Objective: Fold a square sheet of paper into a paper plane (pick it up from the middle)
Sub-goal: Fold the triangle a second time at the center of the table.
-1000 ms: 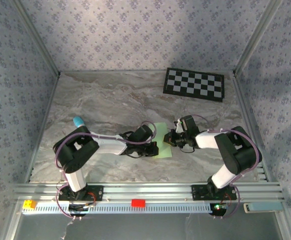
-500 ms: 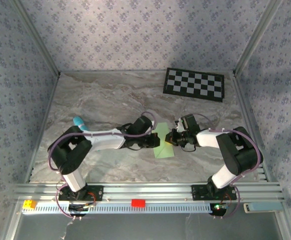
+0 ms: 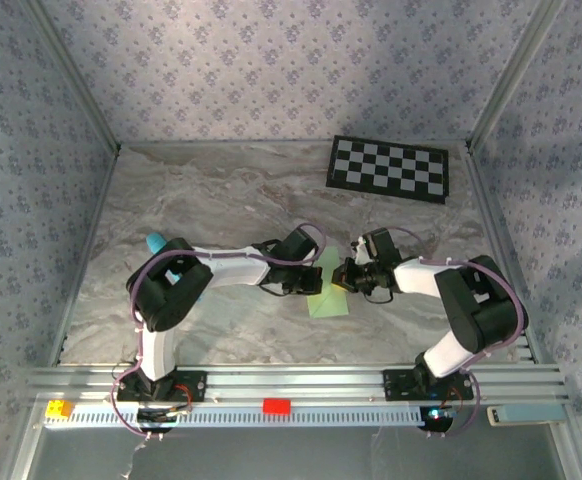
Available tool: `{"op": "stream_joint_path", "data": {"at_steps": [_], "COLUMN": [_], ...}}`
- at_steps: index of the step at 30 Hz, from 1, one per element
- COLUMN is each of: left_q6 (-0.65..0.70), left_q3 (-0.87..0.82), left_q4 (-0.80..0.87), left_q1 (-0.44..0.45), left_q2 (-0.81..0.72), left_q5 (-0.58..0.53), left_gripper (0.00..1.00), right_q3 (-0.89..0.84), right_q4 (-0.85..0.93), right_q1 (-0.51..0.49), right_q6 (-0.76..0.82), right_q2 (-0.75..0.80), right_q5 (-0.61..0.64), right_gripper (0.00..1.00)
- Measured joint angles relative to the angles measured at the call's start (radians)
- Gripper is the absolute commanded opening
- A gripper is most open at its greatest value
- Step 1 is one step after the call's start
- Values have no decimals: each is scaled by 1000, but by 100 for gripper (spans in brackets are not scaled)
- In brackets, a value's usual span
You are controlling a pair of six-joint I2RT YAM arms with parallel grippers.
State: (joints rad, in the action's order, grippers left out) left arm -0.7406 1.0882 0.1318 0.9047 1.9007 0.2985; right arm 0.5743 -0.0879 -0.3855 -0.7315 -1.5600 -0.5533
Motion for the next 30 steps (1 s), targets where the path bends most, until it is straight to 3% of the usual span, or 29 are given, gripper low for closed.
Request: {"op": "stream_joint_path", "data": {"at_steps": [6,13,21,30], "left_q6": [-1,-2,-2,-2], "left_q3": [-18,-32,-32,-32], "left_q4": [-29,-52,-52,-52], "left_q1": [-2,-2,-2,-2], "left_q2": [-3,-8,-8,-8], "left_q5": [2,4,4,4], "left_gripper": [0,0,0,0], "right_q3": [1,-40,-72,-72], "right_q4": [96,137,64,-30], "right_q1": [2,-4,-79,-95], "right_q6": [10,-14,-71,-103], "right_q2": [139,310,206,113], "right_q5": [31,45,10,-43], "right_gripper": [19,1,0,0]}}
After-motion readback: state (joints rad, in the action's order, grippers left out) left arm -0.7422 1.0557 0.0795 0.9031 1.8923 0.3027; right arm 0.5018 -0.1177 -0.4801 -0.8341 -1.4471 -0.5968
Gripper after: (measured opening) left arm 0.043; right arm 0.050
